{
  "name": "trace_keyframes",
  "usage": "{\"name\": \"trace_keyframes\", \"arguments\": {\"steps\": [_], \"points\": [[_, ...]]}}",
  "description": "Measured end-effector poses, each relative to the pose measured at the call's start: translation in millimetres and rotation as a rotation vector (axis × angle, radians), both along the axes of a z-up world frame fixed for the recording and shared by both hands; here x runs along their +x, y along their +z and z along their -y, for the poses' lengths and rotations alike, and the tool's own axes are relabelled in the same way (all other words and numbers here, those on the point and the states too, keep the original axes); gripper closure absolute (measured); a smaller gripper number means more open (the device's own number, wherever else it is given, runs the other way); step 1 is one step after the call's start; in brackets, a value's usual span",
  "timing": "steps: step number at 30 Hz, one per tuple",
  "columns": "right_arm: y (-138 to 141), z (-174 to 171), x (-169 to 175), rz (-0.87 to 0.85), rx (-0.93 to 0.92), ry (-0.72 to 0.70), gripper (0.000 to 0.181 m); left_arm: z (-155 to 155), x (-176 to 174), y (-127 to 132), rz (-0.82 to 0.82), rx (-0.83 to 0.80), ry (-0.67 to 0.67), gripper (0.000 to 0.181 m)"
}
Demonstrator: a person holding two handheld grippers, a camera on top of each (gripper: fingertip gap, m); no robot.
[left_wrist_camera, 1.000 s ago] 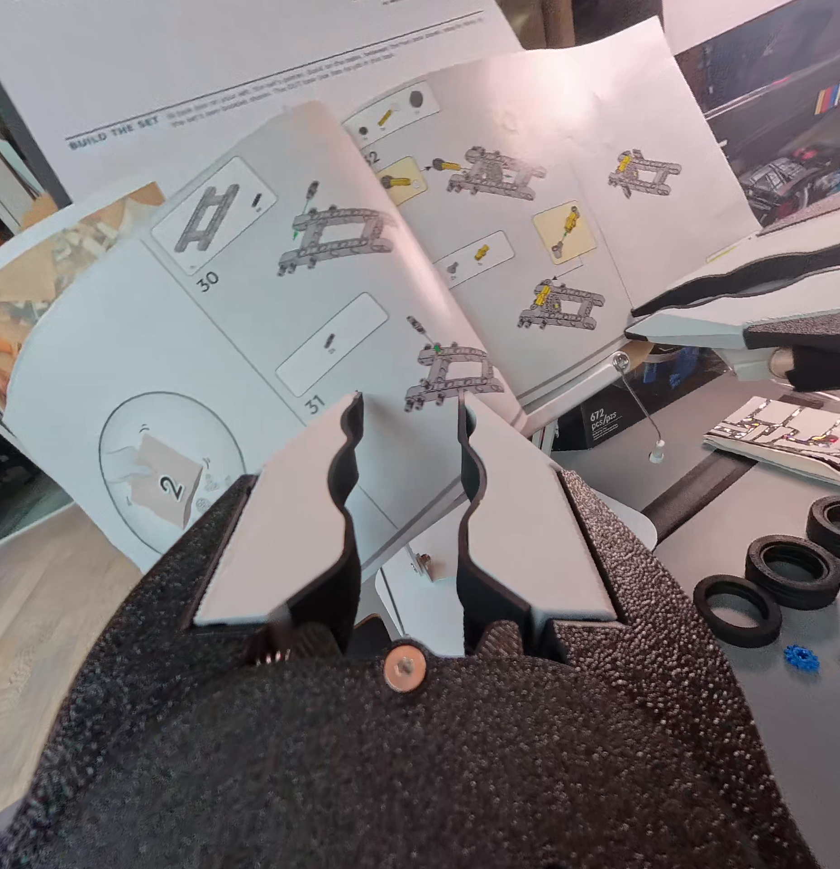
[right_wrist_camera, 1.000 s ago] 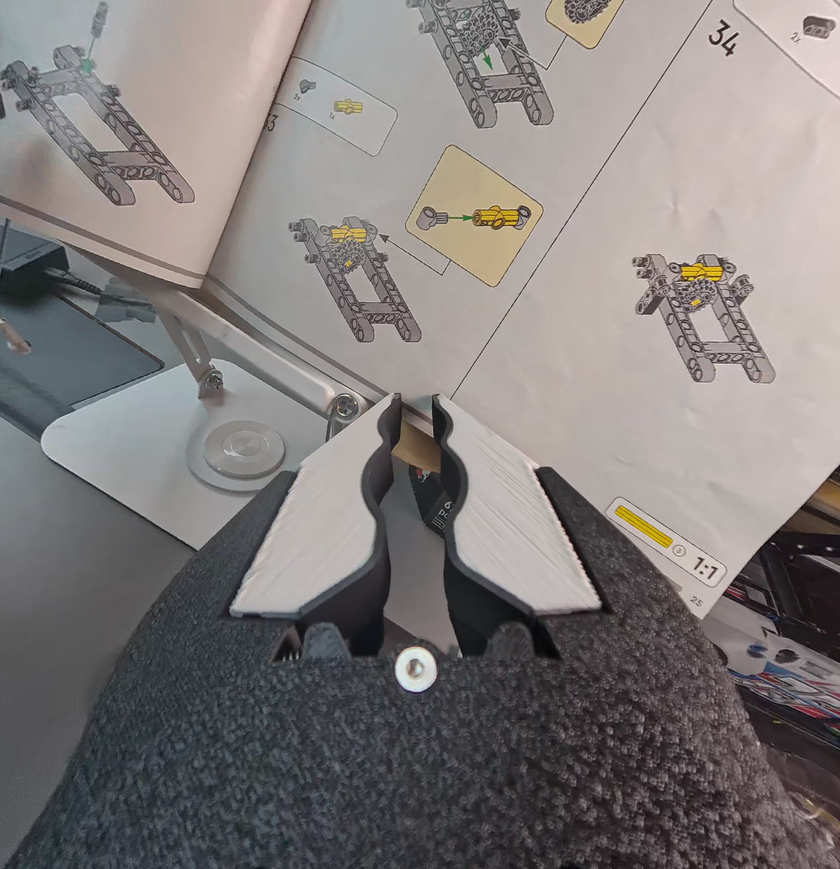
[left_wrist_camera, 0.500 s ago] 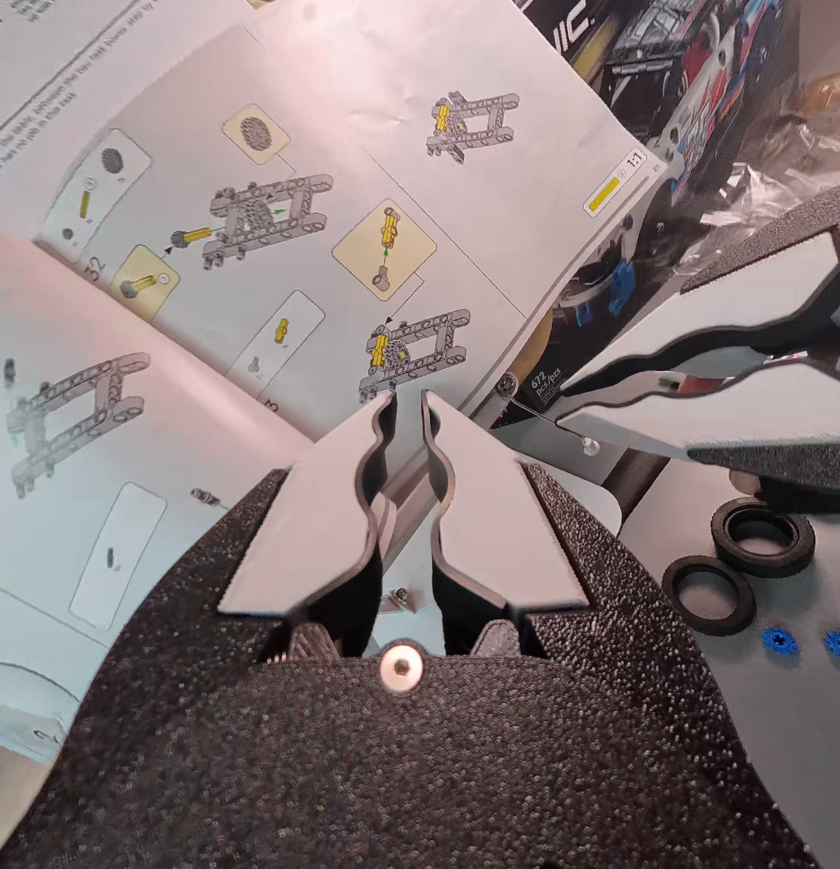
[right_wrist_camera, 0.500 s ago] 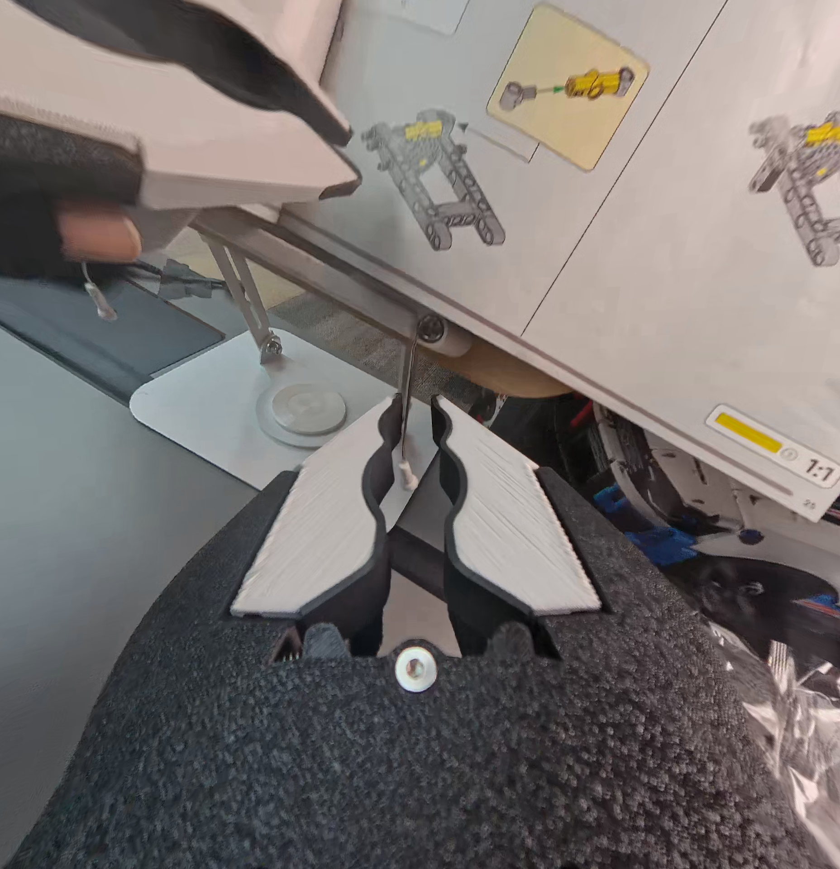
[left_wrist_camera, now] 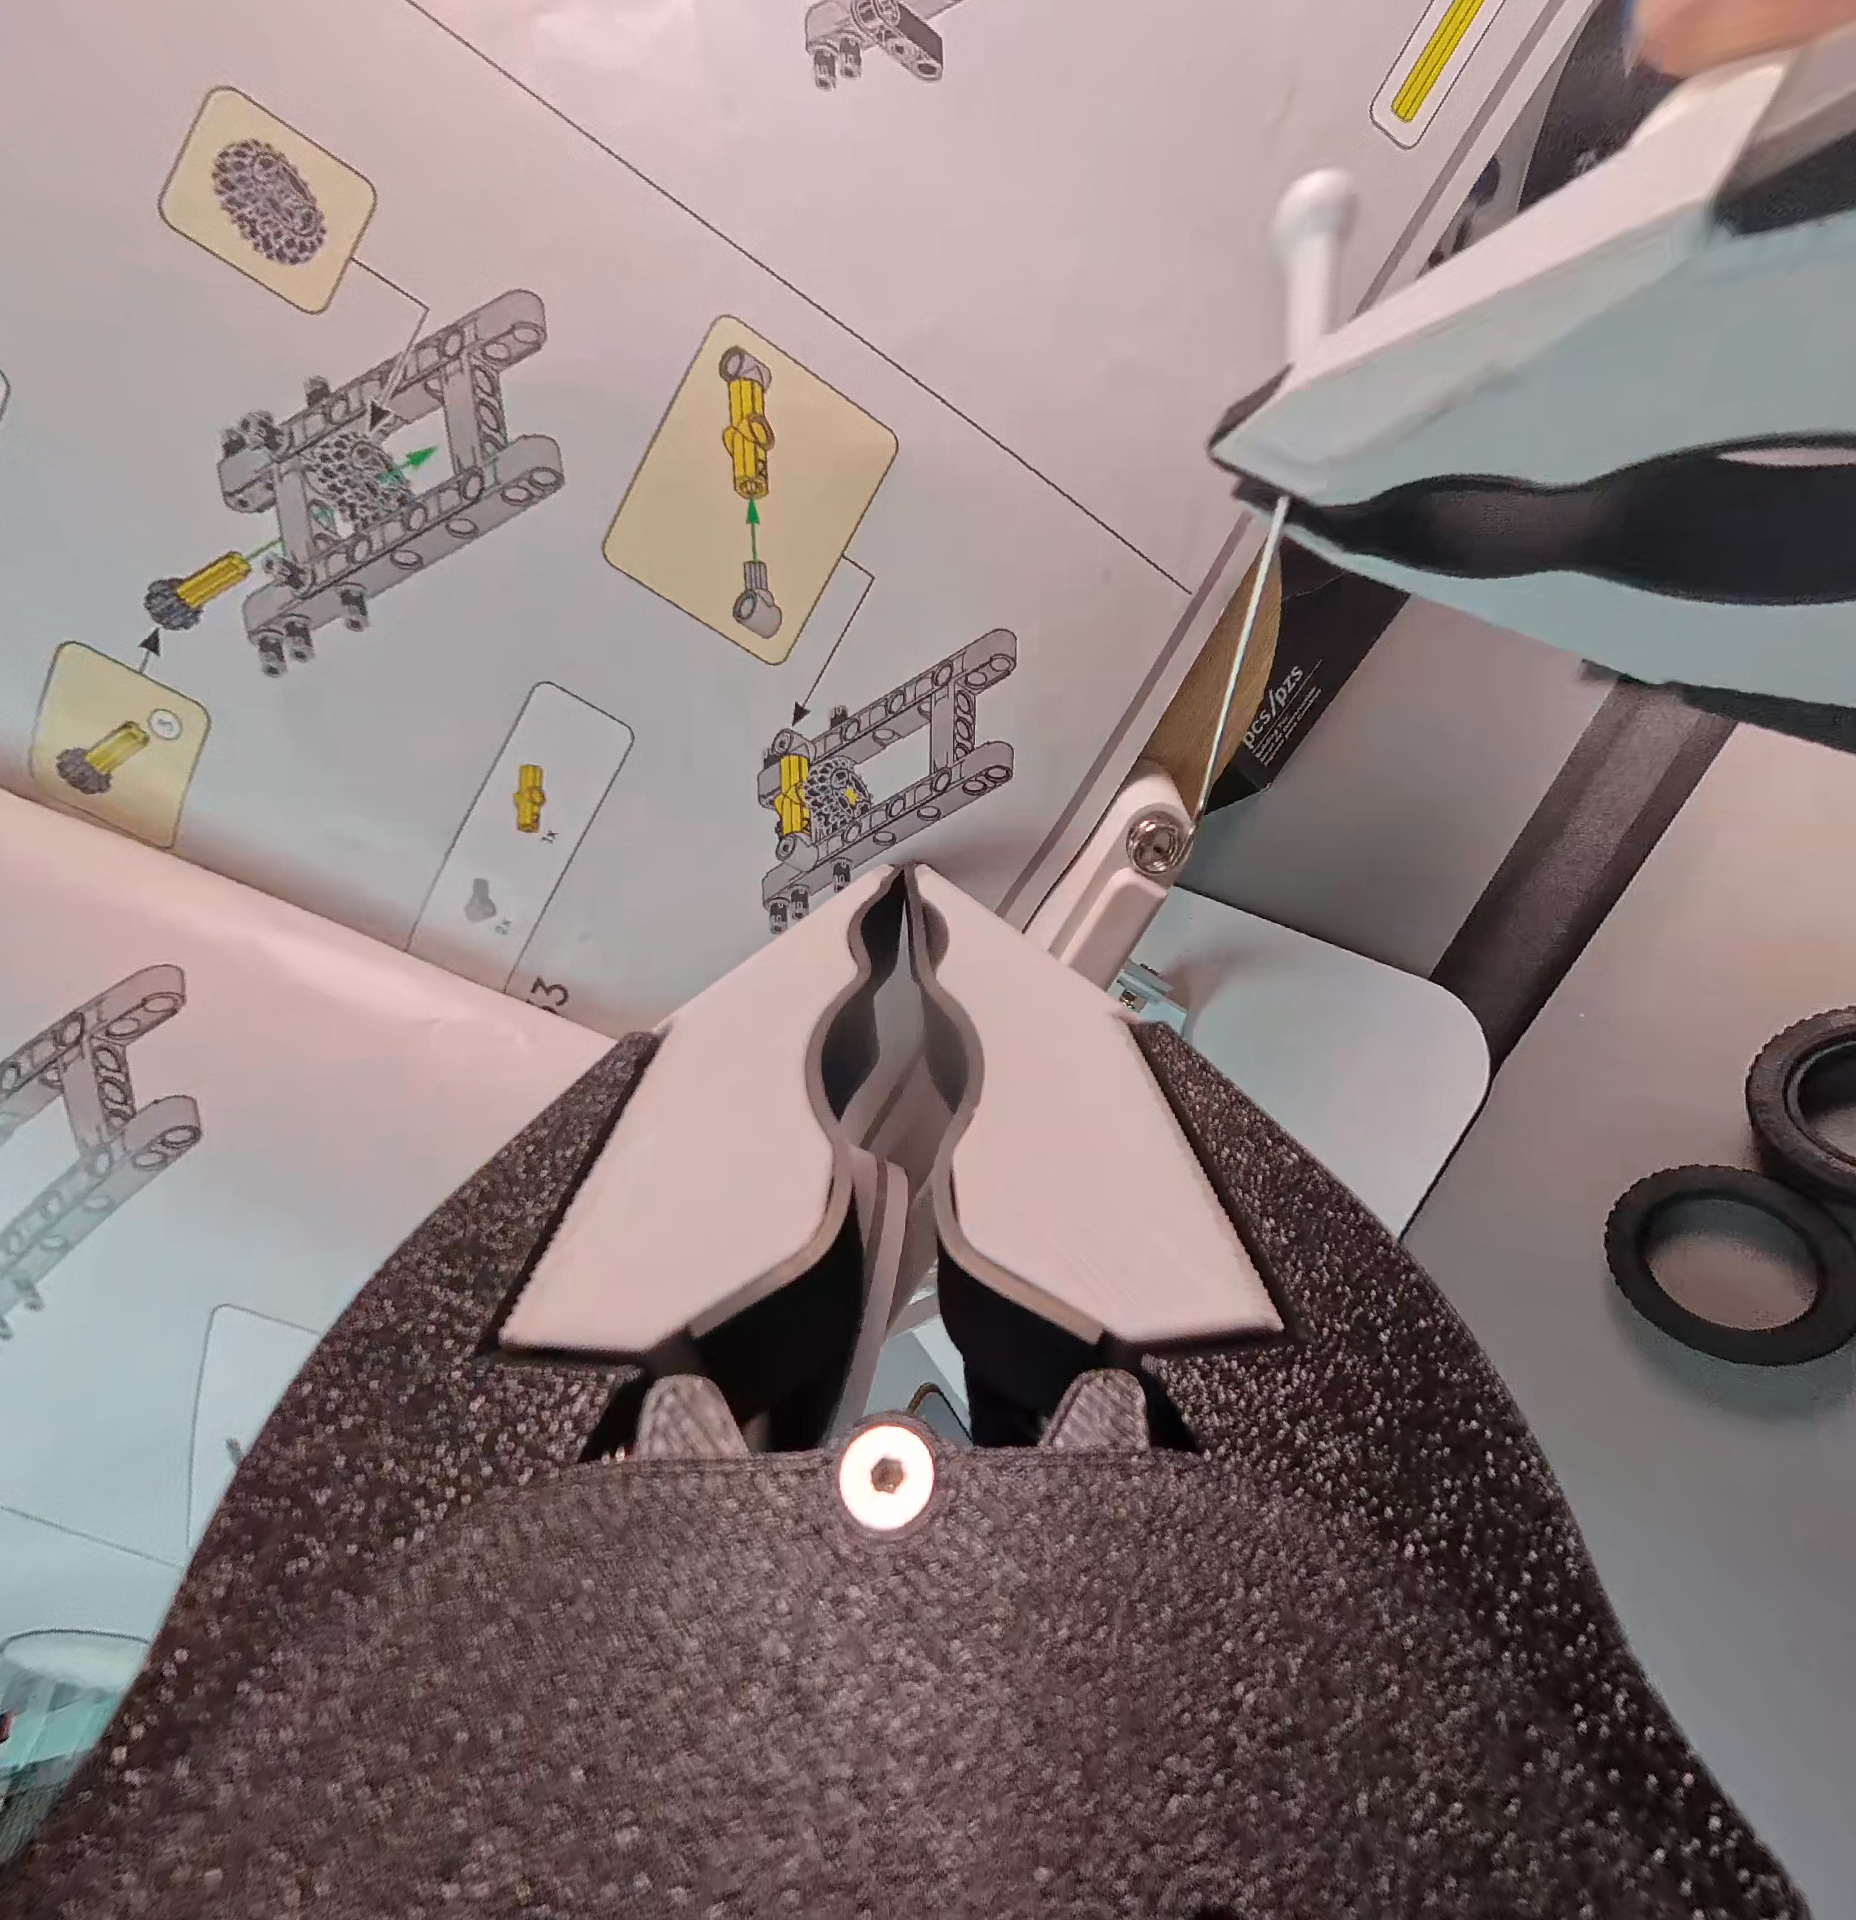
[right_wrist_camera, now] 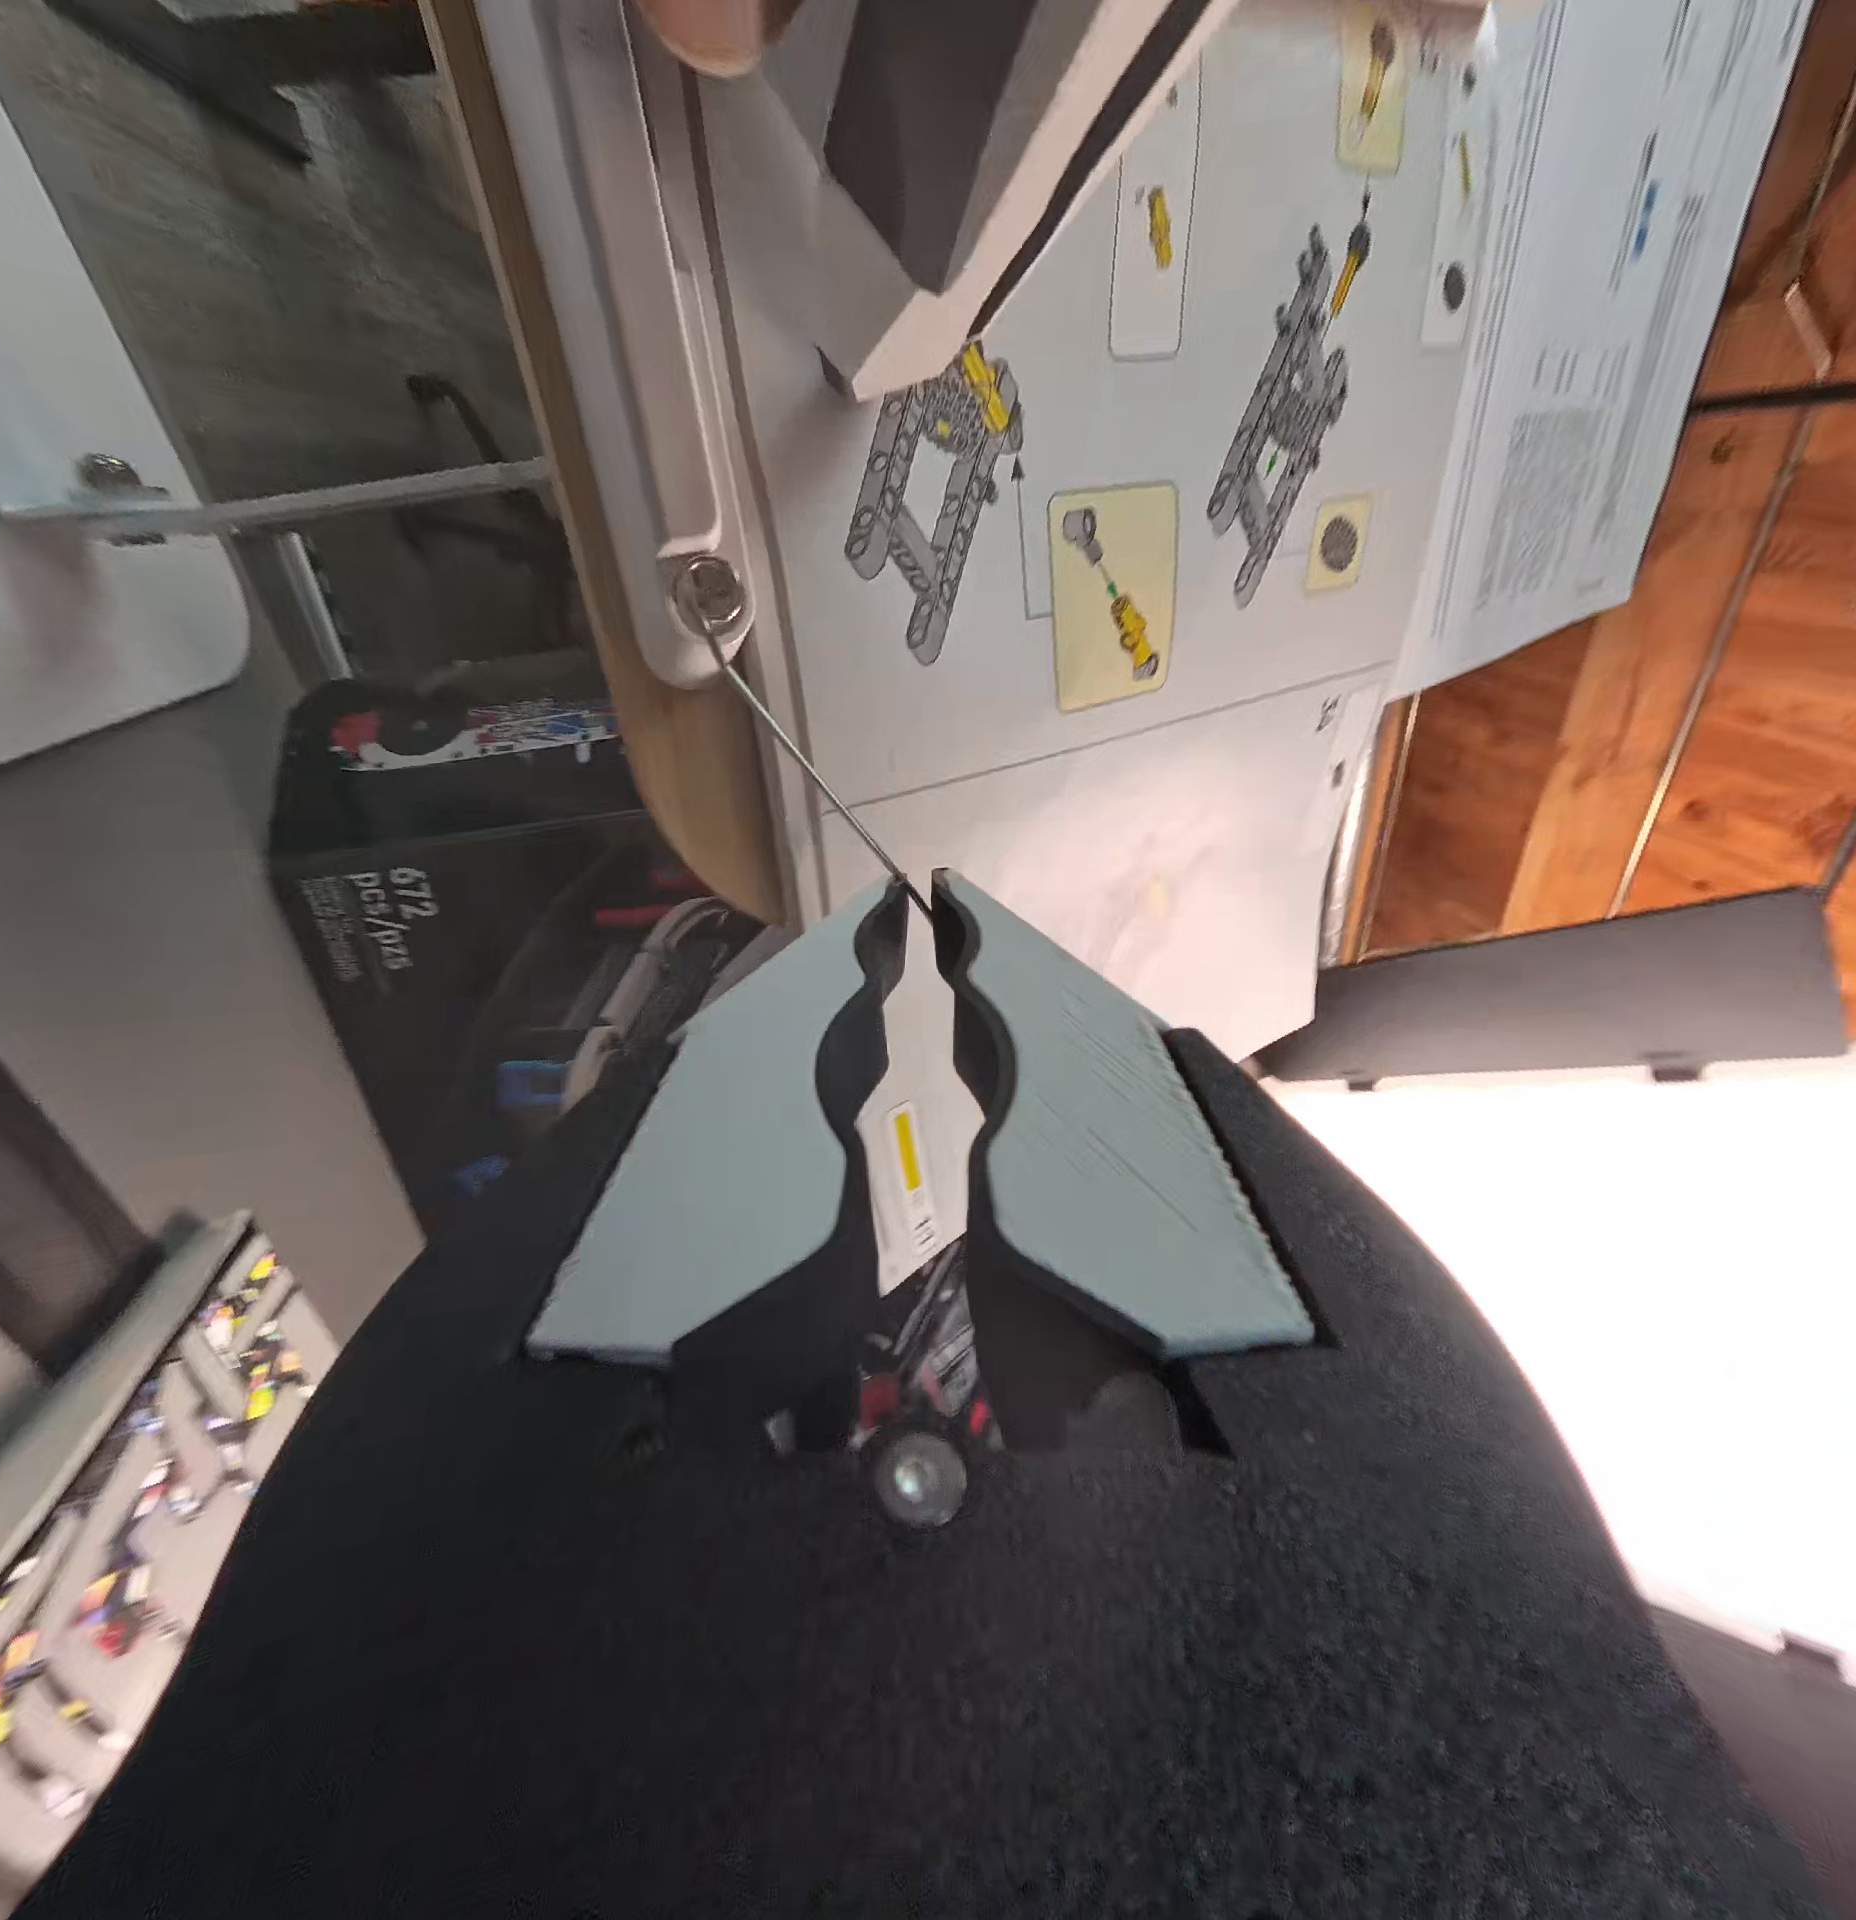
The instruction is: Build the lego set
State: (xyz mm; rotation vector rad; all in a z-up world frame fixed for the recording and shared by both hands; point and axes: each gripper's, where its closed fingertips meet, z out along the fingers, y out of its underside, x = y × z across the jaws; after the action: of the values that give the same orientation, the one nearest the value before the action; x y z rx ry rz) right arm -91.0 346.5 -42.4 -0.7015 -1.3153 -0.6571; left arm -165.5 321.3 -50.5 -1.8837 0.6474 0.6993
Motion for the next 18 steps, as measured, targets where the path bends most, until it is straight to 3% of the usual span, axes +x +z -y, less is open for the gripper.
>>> {"name": "trace_keyframes", "arguments": {"steps": [3, 8, 10, 11, 14, 18], "points": [[20.6, 0.4, -24.6, 0.070, 0.110, 0.060, 0.175, 0.7, 4.0, 0.6, 0.033, 0.011, -0.014, 0.181], [19.1, -3.7, -36.1, -0.101, -0.052, 0.097, 0.165, 4.6, 7.3, -2.2, 0.039, 0.035, -0.037, 0.175], [9.2, -2.3, -24.4, -0.250, -0.227, 0.102, 0.154, 6.3, 8.1, -2.5, 0.045, 0.051, -0.069, 0.173], [8.0, 2.4, -20.3, -0.363, -0.339, 0.138, 0.127, 6.6, 7.5, -3.2, 0.040, 0.057, -0.081, 0.172], [4.0, 7.2, -11.0, -0.632, -0.672, 0.199, 0.131, 7.3, 5.9, -4.5, 0.005, 0.068, -0.112, 0.172], [7.1, 20.6, -33.9, -0.815, -1.087, 0.363, 0.157, 14.0, 3.5, 2.4, 0.023, 0.114, -0.127, 0.169]]}}
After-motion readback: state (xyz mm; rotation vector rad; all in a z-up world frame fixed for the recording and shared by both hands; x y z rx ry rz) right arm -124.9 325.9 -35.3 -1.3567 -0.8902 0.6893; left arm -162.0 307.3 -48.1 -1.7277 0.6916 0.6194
